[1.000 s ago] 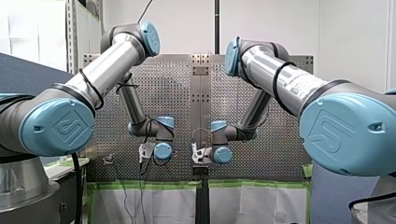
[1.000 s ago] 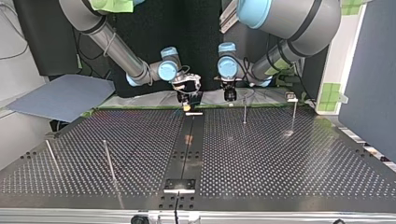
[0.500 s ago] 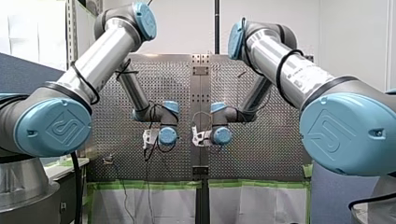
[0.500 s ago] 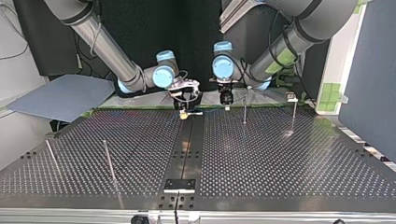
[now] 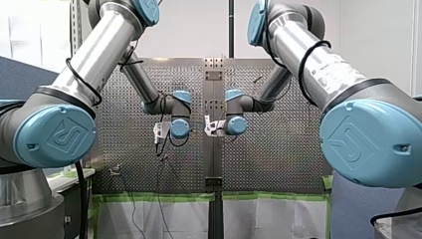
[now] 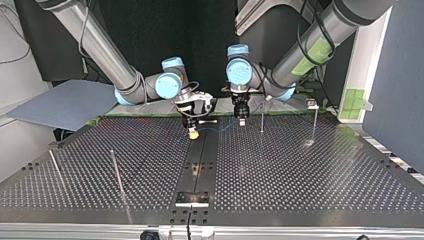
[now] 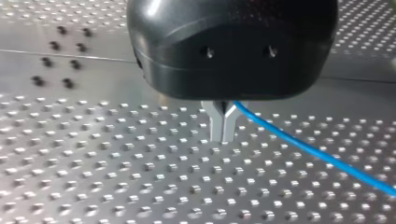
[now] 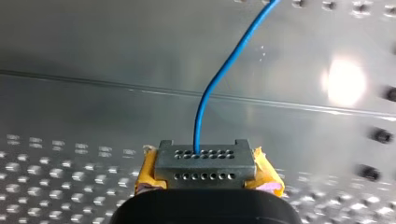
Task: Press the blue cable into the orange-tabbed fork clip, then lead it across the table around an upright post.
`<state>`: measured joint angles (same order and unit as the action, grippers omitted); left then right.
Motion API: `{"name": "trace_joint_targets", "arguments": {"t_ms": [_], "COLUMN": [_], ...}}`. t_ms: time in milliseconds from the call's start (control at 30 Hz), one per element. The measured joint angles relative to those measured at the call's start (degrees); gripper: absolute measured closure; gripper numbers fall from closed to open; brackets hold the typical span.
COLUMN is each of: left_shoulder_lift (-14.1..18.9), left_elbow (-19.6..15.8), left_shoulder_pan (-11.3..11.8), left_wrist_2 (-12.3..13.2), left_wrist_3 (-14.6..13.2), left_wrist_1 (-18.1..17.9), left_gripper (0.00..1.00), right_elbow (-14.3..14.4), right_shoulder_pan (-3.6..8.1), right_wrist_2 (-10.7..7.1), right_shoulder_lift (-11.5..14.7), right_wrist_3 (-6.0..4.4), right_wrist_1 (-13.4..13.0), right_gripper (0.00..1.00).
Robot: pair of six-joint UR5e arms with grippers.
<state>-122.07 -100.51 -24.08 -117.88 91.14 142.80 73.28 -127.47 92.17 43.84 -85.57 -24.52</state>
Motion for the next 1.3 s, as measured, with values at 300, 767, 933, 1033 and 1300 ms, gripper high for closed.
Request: {"name": "trace_joint_targets", "arguments": {"t_ms": [300,767,933,1033,1300], "left_shoulder_lift": [4.35,11.86,14.01,15.60,19.14], "left_elbow": [2.20,7.68,9.61,10.90,14.35], "left_shoulder_pan": [-0.01,-0.26,-0.32,-0.41,-0.97], "left_wrist_2": [0.00,-0.03,0.05,0.17,0.64], "left_wrist_3": [3.10,3.38,3.33,3.28,2.13], "left_wrist_1": [3.07,10.31,12.44,14.00,17.61], "left_gripper": [0.99,0.99,0.99,0.99,0.99], "right_elbow": [-0.01,-1.64,-2.70,-3.48,-5.14], "right_shoulder_pan": [0.39,0.06,-0.07,0.02,0.62], "right_wrist_2": [-0.22,-0.44,-0.48,-0.49,-0.42], "right_shoulder_lift": [4.53,11.58,13.97,15.33,18.93], "right_wrist_3": [-0.38,-0.74,-0.75,-0.75,-0.94], "right_wrist_1": [1.03,4.24,5.58,6.55,8.45], "right_gripper": [1.00,1.00,1.00,1.00,1.00]}}
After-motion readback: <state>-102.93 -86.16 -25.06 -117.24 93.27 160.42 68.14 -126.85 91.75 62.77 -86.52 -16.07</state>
